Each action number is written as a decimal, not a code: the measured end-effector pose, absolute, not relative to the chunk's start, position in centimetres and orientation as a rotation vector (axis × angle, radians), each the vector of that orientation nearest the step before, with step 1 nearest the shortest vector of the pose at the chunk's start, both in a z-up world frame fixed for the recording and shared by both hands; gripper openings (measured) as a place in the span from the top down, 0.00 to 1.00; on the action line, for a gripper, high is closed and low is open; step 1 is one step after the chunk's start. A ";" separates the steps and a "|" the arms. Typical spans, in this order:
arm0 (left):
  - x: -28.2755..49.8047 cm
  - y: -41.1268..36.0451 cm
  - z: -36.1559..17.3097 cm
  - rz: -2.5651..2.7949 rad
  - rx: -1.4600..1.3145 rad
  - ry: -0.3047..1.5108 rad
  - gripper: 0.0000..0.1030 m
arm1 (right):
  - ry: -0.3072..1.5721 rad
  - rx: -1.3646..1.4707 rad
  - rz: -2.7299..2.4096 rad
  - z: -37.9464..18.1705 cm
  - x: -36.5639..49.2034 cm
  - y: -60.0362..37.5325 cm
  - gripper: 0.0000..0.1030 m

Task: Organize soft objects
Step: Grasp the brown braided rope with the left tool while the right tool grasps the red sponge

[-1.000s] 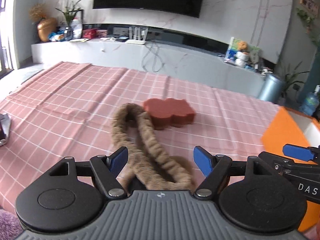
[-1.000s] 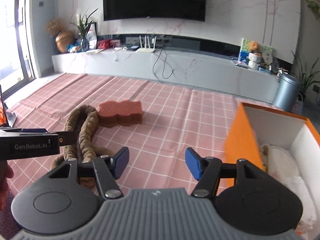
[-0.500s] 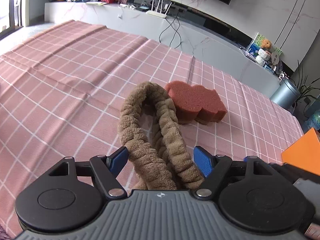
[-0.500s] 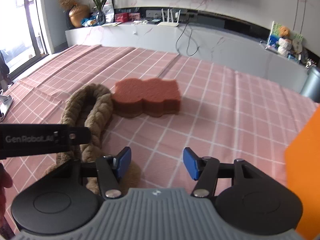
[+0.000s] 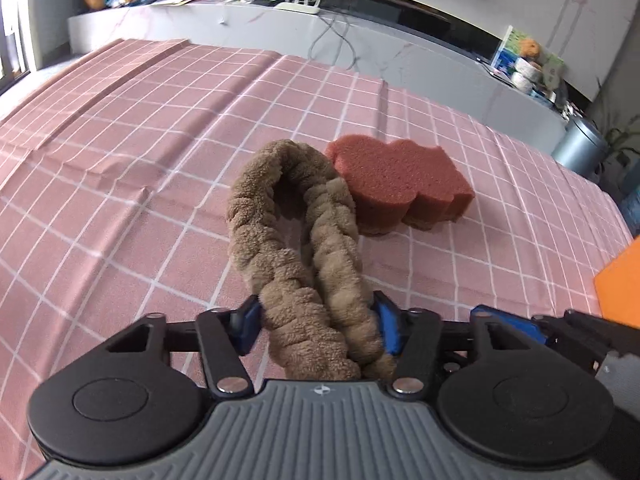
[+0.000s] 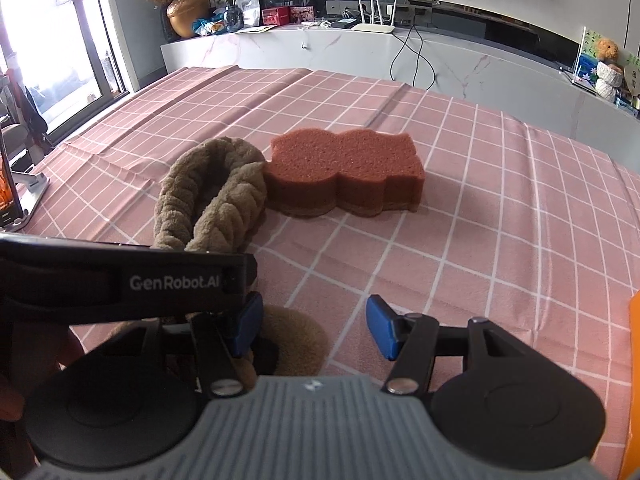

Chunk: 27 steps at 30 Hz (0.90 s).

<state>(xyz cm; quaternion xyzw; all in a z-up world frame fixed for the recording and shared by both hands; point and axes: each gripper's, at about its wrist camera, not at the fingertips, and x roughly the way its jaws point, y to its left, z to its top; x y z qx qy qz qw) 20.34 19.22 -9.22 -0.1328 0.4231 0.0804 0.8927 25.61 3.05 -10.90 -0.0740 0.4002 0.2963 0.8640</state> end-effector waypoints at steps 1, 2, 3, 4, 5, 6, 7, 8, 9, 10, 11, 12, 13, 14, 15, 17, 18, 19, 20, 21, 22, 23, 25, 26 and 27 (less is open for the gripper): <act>20.4 19.3 -9.2 0.167 -0.269 0.875 0.53 | 0.839 -0.158 0.624 -10.8 25.7 3.1 0.44; 20.3 19.4 -9.2 0.165 -0.271 0.871 0.59 | 0.840 -0.162 0.629 -10.7 25.7 3.1 0.44; 20.3 19.7 -9.0 0.161 -0.282 0.867 0.64 | 0.838 -0.169 0.631 -10.5 25.8 3.2 0.44; 20.1 19.9 -8.9 0.166 -0.291 0.859 0.66 | 0.834 -0.176 0.631 -10.3 25.9 3.2 0.44; 20.0 20.2 -8.7 0.178 -0.296 0.844 0.68 | 0.827 -0.182 0.627 -10.0 26.0 3.2 0.43; 19.8 20.5 -8.3 0.193 -0.296 0.828 0.69 | 0.820 -0.186 0.618 -9.8 26.2 3.1 0.43; 19.7 20.8 -8.1 0.205 -0.298 0.813 0.69 | 0.814 -0.184 0.603 -9.5 26.5 3.0 0.39; 19.7 21.3 -7.6 0.221 -0.302 0.794 0.69 | 0.807 -0.177 0.583 -9.3 26.9 2.9 0.33; 19.7 21.6 -7.4 0.230 -0.303 0.783 0.69 | 0.802 -0.168 0.566 -9.1 27.3 2.8 0.30; 19.8 22.0 -7.1 0.240 -0.301 0.775 0.69 | 0.798 -0.158 0.549 -8.9 27.9 2.9 0.26; 20.1 22.4 -6.9 0.253 -0.297 0.769 0.69 | 0.798 -0.150 0.529 -8.7 28.5 3.0 0.20; 20.3 22.8 -6.8 0.264 -0.295 0.764 0.69 | 0.798 -0.141 0.513 -8.6 29.1 3.2 0.16; 20.6 23.1 -6.7 0.268 -0.297 0.761 0.69 | 0.792 -0.128 0.502 -8.4 29.7 3.5 0.10; 20.9 23.3 -6.6 0.268 -0.300 0.761 0.69 | 0.784 -0.113 0.498 -8.3 30.3 3.8 0.04; 21.2 23.5 -6.6 0.265 -0.300 0.760 0.69 | 0.778 -0.101 0.500 -8.2 30.8 4.1 0.02; 21.9 23.6 -6.5 0.256 -0.289 0.756 0.69 | 0.775 -0.098 0.509 -8.0 32.1 5.0 0.02; 22.1 23.6 -6.5 0.253 -0.285 0.755 0.69 | 0.771 -0.100 0.516 -8.0 32.6 5.4 0.02; 22.4 23.6 -6.6 0.256 -0.280 0.757 0.69 | 0.765 -0.106 0.518 -7.9 33.1 5.8 0.02; 22.6 23.7 -6.7 0.256 -0.279 0.758 0.69 | 0.760 -0.118 0.518 -8.0 33.6 6.3 0.02; 22.7 23.9 -6.8 0.252 -0.283 0.759 0.69 | 0.760 -0.131 0.521 -8.0 34.1 6.6 0.02; 22.8 24.0 -6.9 0.250 -0.287 0.761 0.69 | 0.765 -0.140 0.529 -8.2 34.6 6.8 0.02; 22.9 24.2 -7.0 0.247 -0.290 0.762 0.69 | 0.774 -0.144 0.538 -8.3 35.2 7.0 0.02; 23.0 24.3 -7.3 0.245 -0.296 0.766 0.69 | 0.798 -0.167 0.546 -8.9 35.9 7.6 0.02; 23.0 24.3 -7.5 0.243 -0.299 0.770 0.69 | 0.802 -0.182 0.542 -9.2 36.0 7.9 0.02; 23.0 24.4 -7.6 0.240 -0.306 0.773 0.69 | 0.811 -0.191 0.541 -9.5 36.2 8.1 0.02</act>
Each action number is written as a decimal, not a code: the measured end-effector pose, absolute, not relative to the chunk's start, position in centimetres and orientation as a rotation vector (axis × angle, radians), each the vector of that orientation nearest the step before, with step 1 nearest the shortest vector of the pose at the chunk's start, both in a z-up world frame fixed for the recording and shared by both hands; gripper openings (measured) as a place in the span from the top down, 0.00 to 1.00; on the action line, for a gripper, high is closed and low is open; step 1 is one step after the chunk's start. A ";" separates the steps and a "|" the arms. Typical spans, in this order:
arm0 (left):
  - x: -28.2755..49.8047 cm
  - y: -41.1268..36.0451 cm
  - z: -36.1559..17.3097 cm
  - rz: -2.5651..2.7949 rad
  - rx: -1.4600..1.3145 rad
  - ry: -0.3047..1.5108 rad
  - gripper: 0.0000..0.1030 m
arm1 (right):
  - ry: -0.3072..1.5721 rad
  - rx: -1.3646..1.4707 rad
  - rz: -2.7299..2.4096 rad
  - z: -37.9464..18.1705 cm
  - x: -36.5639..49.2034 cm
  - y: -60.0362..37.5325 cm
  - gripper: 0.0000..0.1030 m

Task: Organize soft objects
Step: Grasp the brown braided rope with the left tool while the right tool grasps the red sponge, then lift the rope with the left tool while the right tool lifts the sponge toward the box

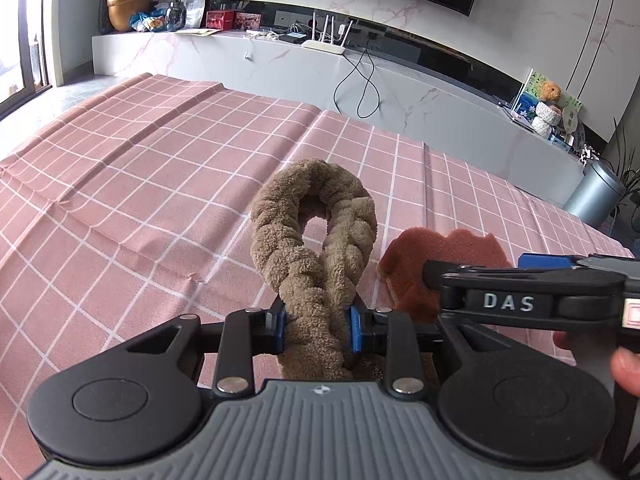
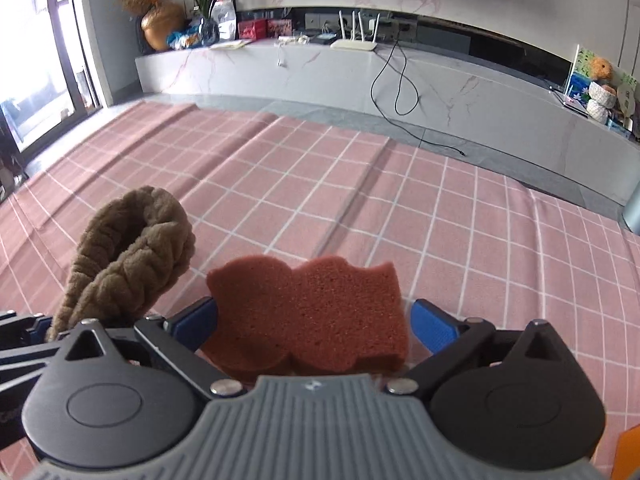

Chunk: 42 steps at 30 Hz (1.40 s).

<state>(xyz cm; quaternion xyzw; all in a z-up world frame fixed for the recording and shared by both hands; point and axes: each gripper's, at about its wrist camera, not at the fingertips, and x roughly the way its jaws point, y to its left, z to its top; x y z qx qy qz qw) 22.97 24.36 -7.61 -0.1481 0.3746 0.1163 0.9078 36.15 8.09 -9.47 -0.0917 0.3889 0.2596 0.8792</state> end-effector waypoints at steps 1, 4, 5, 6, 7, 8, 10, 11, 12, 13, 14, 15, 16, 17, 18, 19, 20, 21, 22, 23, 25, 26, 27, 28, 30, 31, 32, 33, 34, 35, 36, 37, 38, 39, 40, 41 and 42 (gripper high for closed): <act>23.0 24.4 -7.8 0.235 -0.312 0.779 0.69 | 0.827 -0.183 0.554 -9.9 36.2 8.2 0.02; 23.1 24.5 -8.3 0.198 -0.330 0.792 0.69 | 0.861 -0.116 0.564 -10.5 36.4 7.4 0.02; 23.1 24.4 -8.4 0.175 -0.337 0.798 0.69 | 0.888 -0.072 0.564 -10.7 36.6 6.8 0.02; 23.1 24.3 -8.5 0.158 -0.346 0.805 0.69 | 0.912 -0.034 0.567 -10.9 36.8 6.3 0.02; 23.1 24.2 -8.5 0.143 -0.354 0.808 0.69 | 0.926 -0.008 0.568 -10.9 36.9 5.8 0.03; 23.0 24.0 -8.6 0.124 -0.362 0.814 0.69 | 0.931 0.004 0.571 -10.9 36.7 5.5 0.04; 22.9 23.5 -8.7 0.107 -0.363 0.823 0.69 | 0.926 0.014 0.567 -10.6 35.9 4.7 0.08; 22.7 23.1 -8.7 0.096 -0.361 0.828 0.69 | 0.926 0.022 0.557 -10.4 35.4 4.3 0.14; 22.5 22.8 -8.7 0.081 -0.361 0.833 0.69 | 0.934 0.032 0.556 -10.2 34.8 3.9 0.16; 22.2 22.4 -8.6 0.066 -0.361 0.836 0.69 | 0.946 0.042 0.556 -10.1 34.1 3.4 0.20; 21.9 22.0 -8.6 0.049 -0.360 0.838 0.69 | 0.950 0.053 0.547 -10.0 33.3 2.8 0.23; 21.6 21.4 -8.6 0.030 -0.351 0.843 0.69 | 0.952 0.062 0.544 -9.9 32.6 2.3 0.25; 21.2 20.9 -8.6 0.015 -0.340 0.848 0.69 | 0.952 0.075 0.544 -9.7 31.8 1.5 0.29; 20.9 20.4 -8.6 0.005 -0.334 0.852 0.69 | 0.956 0.086 0.541 -9.6 31.1 0.9 0.31; 20.4 20.0 -8.6 -0.010 -0.331 0.856 0.69 | 0.964 0.102 0.542 -9.5 30.3 0.3 0.32; 19.9 19.6 -8.5 -0.022 -0.327 0.860 0.69 | 0.976 0.121 0.543 -9.3 29.5 -0.4 0.32; 19.5 19.2 -8.5 -0.030 -0.320 0.865 0.69 | 0.986 0.132 0.538 -9.1 28.7 -1.1 0.32; 19.0 18.8 -8.5 -0.038 -0.312 0.870 0.69 | 0.993 0.140 0.530 -9.0 27.9 -1.7 0.32; 18.5 18.5 -8.5 -0.046 -0.309 0.875 0.69 | 0.999 0.150 0.522 -8.9 27.1 -2.3 0.32; 18.0 18.1 -8.5 -0.051 -0.308 0.878 0.69 | 1.007 0.166 0.521 -8.8 26.4 -3.0 0.31; 17.2 17.4 -8.4 -0.063 -0.294 0.883 0.69 | 1.020 0.186 0.516 -8.6 25.0 -4.1 0.31; 16.9 17.0 -8.4 -0.068 -0.286 0.889 0.69 | 1.023 0.186 0.513 -8.6 24.3 -4.6 0.31; 16.6 16.7 -8.5 -0.072 -0.280 0.896 0.69 | 1.026 0.185 0.511 -8.6 23.9 -5.1 0.31; 16.4 16.5 -8.5 -0.076 -0.278 0.900 0.69 | 1.028 0.182 0.510 -8.5 23.4 -5.5 0.29; 16.0 16.3 -8.4 -0.076 -0.274 0.903 0.69 | 1.012 0.148 0.503 -8.3 22.8 -6.1 0.27; 15.7 16.2 -8.4 -0.070 -0.270 0.905 0.69 | 0.995 0.122 0.505 -8.2 22.6 -6.3 0.24; 15.6 16.2 -8.4 -0.060 -0.269 0.908 0.69 | 0.976 0.095 0.516 -8.0 22.6 -6.5 0.21; 15.5 16.2 -8.4 -0.053 -0.269 0.910 0.69 | 0.953 0.057 0.522 -7.9 22.6 -6.6 0.20; 15.4 16.3 -8.3 -0.048 -0.266 0.913 0.69 | 0.933 0.011 0.527 -7.7 22.7 -6.6 0.17; 15.3 16.3 -8.2 -0.042 -0.260 0.918 0.69 | 0.918 -0.045 0.546 -7.7 22.9 -6.4 0.13; 15.3 16.2 -8.2 -0.038 -0.253 0.920 0.69 | 0.910 -0.094 0.572 -7.7 23.1 -6.2 0.12; 15.3 16.2 -8.1 -0.036 -0.249 0.921 0.69 | 0.897 -0.144 0.596 -7.7 23.4 -5.9 0.12; 15.3 16.2 -8.1 -0.037 -0.246 0.923 0.69 | 0.881 -0.187 0.620 -7.6 23.8 -5.6 0.12; 15.2 16.1 -8.0 -0.035 -0.243 0.923 0.69 | 0.874 -0.225 0.648 -7.6 24.0 -5.3 0.12; 15.2 16.0 -8.0 -0.034 -0.241 0.922 0.69 | 0.869 -0.267 0.670 -7.7 24.4 -4.8 0.11; 15.2 15.9 -8.0 -0.034 -0.237 0.922 0.69 | 0.868 -0.302 0.683 -7.9 24.8 -4.4 0.10; 15.2 15.8 -8.0 -0.034 -0.232 0.923 0.69 | 0.872 -0.332 0.705 -8.2 25.0 -4.0 0.09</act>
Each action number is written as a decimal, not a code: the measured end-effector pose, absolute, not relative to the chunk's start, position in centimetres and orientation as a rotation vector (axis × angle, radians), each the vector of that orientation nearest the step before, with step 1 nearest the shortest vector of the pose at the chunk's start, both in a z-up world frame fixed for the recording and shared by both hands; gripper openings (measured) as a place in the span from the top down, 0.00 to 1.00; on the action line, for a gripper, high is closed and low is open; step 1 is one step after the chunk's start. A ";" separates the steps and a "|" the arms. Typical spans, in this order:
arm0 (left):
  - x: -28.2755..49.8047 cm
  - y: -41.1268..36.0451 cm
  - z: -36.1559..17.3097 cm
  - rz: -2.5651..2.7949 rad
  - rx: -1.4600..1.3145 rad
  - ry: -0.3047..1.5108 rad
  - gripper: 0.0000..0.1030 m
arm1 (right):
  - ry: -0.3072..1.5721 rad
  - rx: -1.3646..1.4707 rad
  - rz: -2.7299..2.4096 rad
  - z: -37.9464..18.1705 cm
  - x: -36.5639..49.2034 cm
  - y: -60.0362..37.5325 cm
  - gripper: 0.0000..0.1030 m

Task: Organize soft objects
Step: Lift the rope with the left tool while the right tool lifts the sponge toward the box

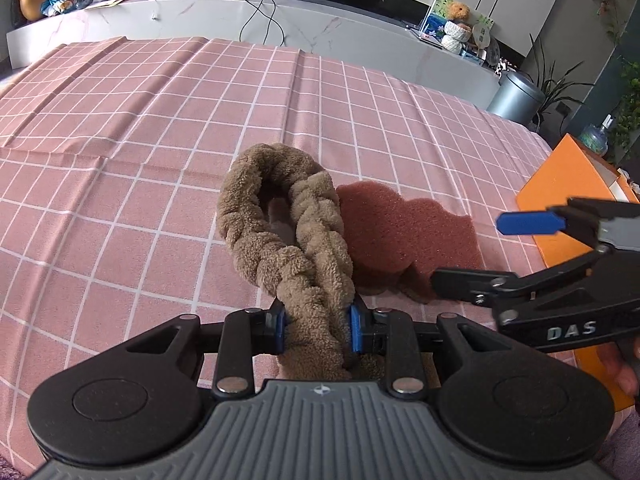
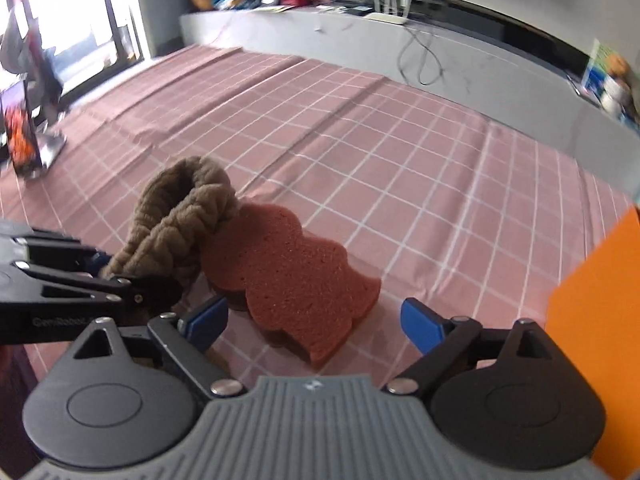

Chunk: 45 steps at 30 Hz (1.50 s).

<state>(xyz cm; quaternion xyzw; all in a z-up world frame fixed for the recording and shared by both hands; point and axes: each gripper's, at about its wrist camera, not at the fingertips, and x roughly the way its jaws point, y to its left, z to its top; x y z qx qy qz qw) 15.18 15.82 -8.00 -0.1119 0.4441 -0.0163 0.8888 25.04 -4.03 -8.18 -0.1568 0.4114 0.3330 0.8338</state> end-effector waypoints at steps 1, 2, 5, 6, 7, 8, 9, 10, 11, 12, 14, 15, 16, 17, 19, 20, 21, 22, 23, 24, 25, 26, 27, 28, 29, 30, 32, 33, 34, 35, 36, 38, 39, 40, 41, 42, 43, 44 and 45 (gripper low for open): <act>15.2 15.8 -8.0 -0.033 -0.230 0.923 0.69 | 0.867 -0.360 0.725 -8.5 25.3 -3.7 0.08; 15.2 15.7 -8.1 -0.032 -0.228 0.924 0.69 | 0.853 -0.376 0.735 -8.8 25.6 -3.4 0.08; 15.3 15.9 -8.1 -0.033 -0.230 0.929 0.68 | 0.839 -0.368 0.774 -9.3 26.3 -2.9 0.08; 15.3 15.9 -8.2 -0.034 -0.232 0.929 0.68 | 0.838 -0.360 0.785 -9.4 26.4 -2.9 0.08; 15.3 16.0 -8.2 -0.030 -0.233 0.930 0.68 | 0.844 -0.354 0.789 -9.5 26.5 -2.8 0.07; 15.3 16.0 -8.2 -0.030 -0.237 0.930 0.68 | 0.860 -0.348 0.781 -9.6 26.4 -2.8 0.07; 15.3 16.1 -8.2 -0.030 -0.241 0.931 0.68 | 0.872 -0.335 0.773 -9.6 26.3 -2.9 0.07; 15.2 16.1 -8.2 -0.032 -0.243 0.929 0.68 | 0.884 -0.313 0.770 -9.5 26.1 -3.1 0.08; 15.2 16.0 -8.2 -0.035 -0.242 0.928 0.68 | 0.898 -0.291 0.763 -9.4 25.7 -3.3 0.08; 15.2 15.9 -8.2 -0.036 -0.241 0.928 0.68 | 0.914 -0.266 0.752 -9.3 25.3 -3.6 0.08; 15.1 15.8 -8.2 -0.039 -0.240 0.928 0.68 | 0.947 -0.201 0.734 -8.9 24.1 -4.3 0.08; 15.1 15.7 -8.2 -0.042 -0.241 0.928 0.68 | 0.962 -0.167 0.734 -8.8 23.5 -4.7 0.08; 15.1 15.7 -8.2 -0.042 -0.242 0.928 0.68 | 0.979 -0.138 0.736 -8.8 23.0 -5.0 0.08; 15.0 15.7 -8.2 -0.042 -0.242 0.928 0.68 | 0.984 -0.124 0.732 -8.7 22.5 -5.2 0.09; 15.0 15.6 -8.2 -0.044 -0.238 0.929 0.68 | 0.957 -0.147 0.719 -8.5 21.6 -5.1 0.09; 14.9 15.7 -8.2 -0.044 -0.235 0.930 0.68 | 0.926 -0.187 0.711 -8.4 21.4 -4.9 0.09; 14.8 15.7 -8.2 -0.041 -0.226 0.931 0.68 | 0.901 -0.228 0.702 -8.3 21.3 -4.6 0.09; 14.8 15.6 -8.2 -0.035 -0.218 0.932 0.68 | 0.885 -0.273 0.687 -8.3 21.5 -4.2 0.09; 14.7 15.6 -8.2 -0.031 -0.214 0.934 0.68 | 0.875 -0.292 0.684 -8.4 21.9 -3.9 0.09; 14.7 15.7 -8.2 -0.029 -0.214 0.936 0.68 | 0.872 -0.293 0.695 -8.4 22.1 -3.6 0.09; 14.7 15.7 -8.2 -0.018 -0.208 0.941 0.68 | 0.871 -0.294 0.702 -8.5 22.6 -3.4 0.09; 14.7 15.8 -8.3 -0.010 -0.201 0.943 0.68 | 0.869 -0.306 0.703 -8.7 23.0 -3.1 0.09; 14.7 16.0 -8.3 -0.011 -0.204 0.943 0.68 | 0.864 -0.325 0.704 -8.9 23.3 -2.7 0.09; 14.7 16.1 -8.4 -0.014 -0.212 0.943 0.68 | 0.858 -0.343 0.703 -9.1 23.6 -2.5 0.09; 14.7 16.2 -8.4 -0.019 -0.216 0.944 0.68 | 0.857 -0.355 0.702 -9.4 23.8 -2.4 0.09; 14.7 16.2 -8.4 -0.022 -0.215 0.943 0.67 | 0.863 -0.352 0.706 -9.6 24.0 -2.3 0.10; 14.8 16.2 -8.6 -0.013 -0.211 0.945 0.67 | 0.888 -0.318 0.732 -9.9 24.4 -2.4 0.19; 14.8 16.3 -8.7 -0.011 -0.213 0.947 0.67 | 0.897 -0.304 0.735 -10.1 24.4 -2.3 0.20; 14.8 16.3 -8.7 -0.009 -0.215 0.948 0.67 | 0.899 -0.296 0.732 -10.2 24.4 -2.3 0.21; 14.9 16.4 -8.7 -0.008 -0.216 0.947 0.67 | 0.899 -0.286 0.730 -10.3 24.3 -2.4 0.24; 14.9 16.4 -8.7 -0.014 -0.218 0.946 0.67 | 0.906 -0.278 0.721 -10.5 24.2 -2.4 0.29; 14.8 16.2 -8.7 -0.012 -0.205 0.945 0.67 | 0.897 -0.263 0.709 -10.5 24.0 -2.5 0.31; 14.8 16.1 -8.7 -0.011 -0.201 0.944 0.68 | 0.892 -0.263 0.703 -10.5 23.8 -2.5 0.32; 14.8 16.1 -8.6 -0.010 -0.200 0.941 0.68 | 0.894 -0.259 0.696 -10.4 23.7 -2.5 0.33; 14.7 16.0 -8.6 -0.010 -0.203 0.937 0.69 | 0.899 -0.247 0.689 -10.3 23.6 -2.6 0.35; 14.6 16.0 -8.4 -0.009 -0.206 0.932 0.69 | 0.905 -0.227 0.681 -10.2 23.6 -2.7 0.35; 14.5 15.9 -8.3 -0.008 -0.208 0.927 0.69 | 0.902 -0.204 0.671 -9.9 23.4 -3.0 0.36; 14.3 15.8 -8.1 -0.009 -0.209 0.921 0.70 | 0.892 -0.191 0.663 -9.5 23.1 -3.3 0.36; 14.2 15.6 -7.8 -0.012 -0.207 0.914 0.70 | 0.881 -0.186 0.658 -9.1 22.7 -3.5 0.36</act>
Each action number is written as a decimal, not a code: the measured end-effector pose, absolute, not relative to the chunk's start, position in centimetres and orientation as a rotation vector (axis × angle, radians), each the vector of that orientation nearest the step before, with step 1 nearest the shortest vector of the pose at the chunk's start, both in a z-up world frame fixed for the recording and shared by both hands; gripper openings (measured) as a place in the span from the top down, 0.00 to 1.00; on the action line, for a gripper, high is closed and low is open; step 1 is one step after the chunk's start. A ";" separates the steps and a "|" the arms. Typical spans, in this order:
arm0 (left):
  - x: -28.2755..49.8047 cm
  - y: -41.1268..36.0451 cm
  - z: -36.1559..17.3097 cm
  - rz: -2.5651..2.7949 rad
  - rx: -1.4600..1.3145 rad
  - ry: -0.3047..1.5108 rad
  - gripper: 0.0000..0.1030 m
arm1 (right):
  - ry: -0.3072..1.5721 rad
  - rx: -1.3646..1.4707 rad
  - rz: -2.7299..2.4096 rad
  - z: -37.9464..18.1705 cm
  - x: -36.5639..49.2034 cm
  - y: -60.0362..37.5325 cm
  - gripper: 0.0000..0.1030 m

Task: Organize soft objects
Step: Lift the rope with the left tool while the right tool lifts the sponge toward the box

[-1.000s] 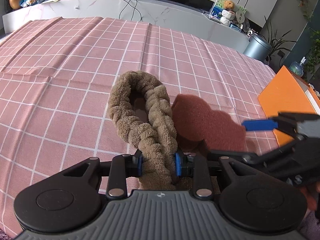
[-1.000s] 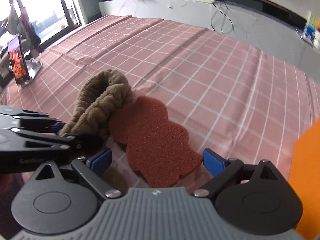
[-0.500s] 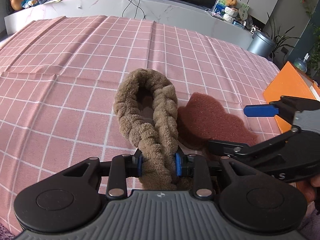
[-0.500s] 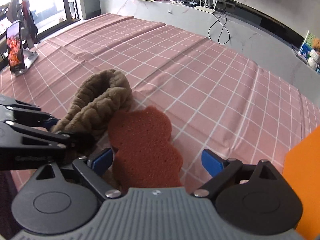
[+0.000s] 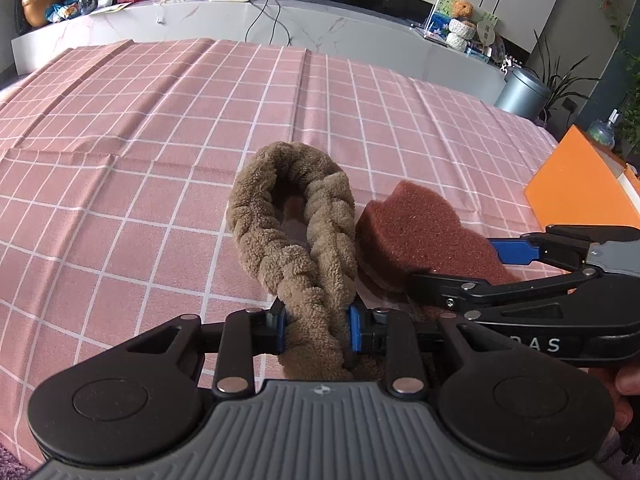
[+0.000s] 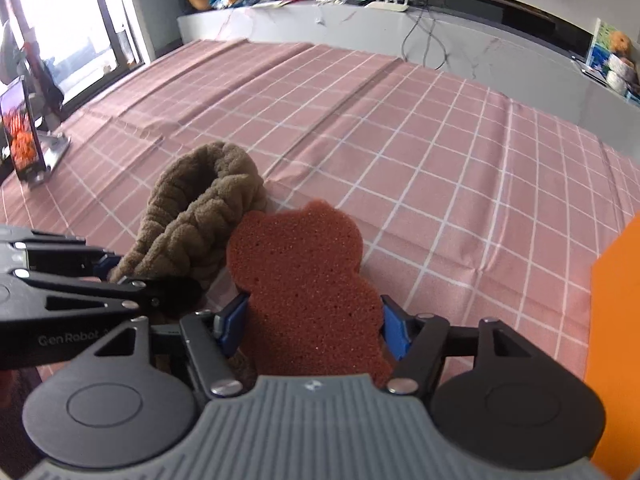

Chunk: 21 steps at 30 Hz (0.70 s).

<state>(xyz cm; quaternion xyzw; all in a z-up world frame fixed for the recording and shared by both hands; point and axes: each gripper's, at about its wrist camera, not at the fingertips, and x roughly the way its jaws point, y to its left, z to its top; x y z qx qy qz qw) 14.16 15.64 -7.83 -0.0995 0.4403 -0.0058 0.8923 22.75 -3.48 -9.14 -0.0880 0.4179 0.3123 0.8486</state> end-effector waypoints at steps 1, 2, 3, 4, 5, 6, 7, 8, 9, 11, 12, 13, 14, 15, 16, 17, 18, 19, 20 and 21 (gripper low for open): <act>14.0 15.5 -7.5 -0.014 -0.203 0.905 0.70 | 0.869 -0.181 0.654 -8.6 22.4 -3.8 0.36; 13.8 15.3 -7.2 -0.017 -0.201 0.898 0.70 | 0.862 -0.175 0.648 -8.1 22.1 -4.0 0.36; 13.6 15.1 -6.7 -0.020 -0.201 0.887 0.70 | 0.856 -0.165 0.643 -7.6 21.8 -4.4 0.36; 13.4 14.9 -6.3 -0.024 -0.199 0.878 0.70 | 0.847 -0.155 0.637 -7.0 21.5 -4.8 0.36; 13.2 14.6 -5.7 -0.029 -0.196 0.866 0.70 | 0.837 -0.145 0.626 -6.4 21.1 -5.2 0.36; 13.0 14.3 -5.0 -0.036 -0.194 0.850 0.70 | 0.827 -0.132 0.616 -5.7 20.8 -5.7 0.36; 12.7 14.0 -4.4 -0.042 -0.193 0.835 0.70 | 0.814 -0.115 0.608 -5.0 20.5 -6.3 0.36; 12.5 13.6 -3.7 -0.049 -0.192 0.820 0.70 | 0.798 -0.098 0.604 -4.3 20.2 -6.8 0.36; 12.2 13.1 -2.9 -0.057 -0.190 0.803 0.70 | 0.781 -0.084 0.597 -3.5 19.8 -7.5 0.36; 11.8 12.3 -1.5 -0.078 -0.185 0.776 0.70 | 0.755 -0.067 0.576 -2.1 19.1 -8.7 0.36; 11.6 11.7 -0.7 -0.091 -0.182 0.759 0.70 | 0.743 -0.057 0.565 -1.5 18.7 -9.3 0.36; 11.5 11.2 0.0 -0.100 -0.181 0.746 0.70 | 0.730 -0.042 0.555 -0.8 18.3 -10.1 0.36; 11.4 10.5 0.8 -0.113 -0.175 0.732 0.70 | 0.716 -0.026 0.546 -0.1 17.9 -11.0 0.36; 11.2 9.9 1.4 -0.126 -0.169 0.718 0.70 | 0.702 -0.011 0.538 0.5 17.6 -11.8 0.36; 11.1 9.2 2.2 -0.142 -0.167 0.701 0.70 | 0.685 0.004 0.526 1.2 17.1 -12.8 0.36; 11.1 8.6 2.9 -0.159 -0.167 0.688 0.70 | 0.671 0.014 0.514 1.8 16.8 -13.6 0.36; 11.1 7.8 3.6 -0.183 -0.168 0.673 0.70 | 0.655 0.023 0.498 2.5 16.4 -14.6 0.36; 11.2 7.2 4.2 -0.204 -0.169 0.664 0.70 | 0.640 0.031 0.483 3.0 16.0 -15.6 0.36; 11.4 6.2 4.9 -0.234 -0.170 0.653 0.70 | 0.627 0.037 0.467 3.5 15.7 -16.6 0.36; 11.6 5.4 5.6 -0.262 -0.170 0.645 0.70 | 0.613 0.044 0.447 4.0 15.4 -17.6 0.35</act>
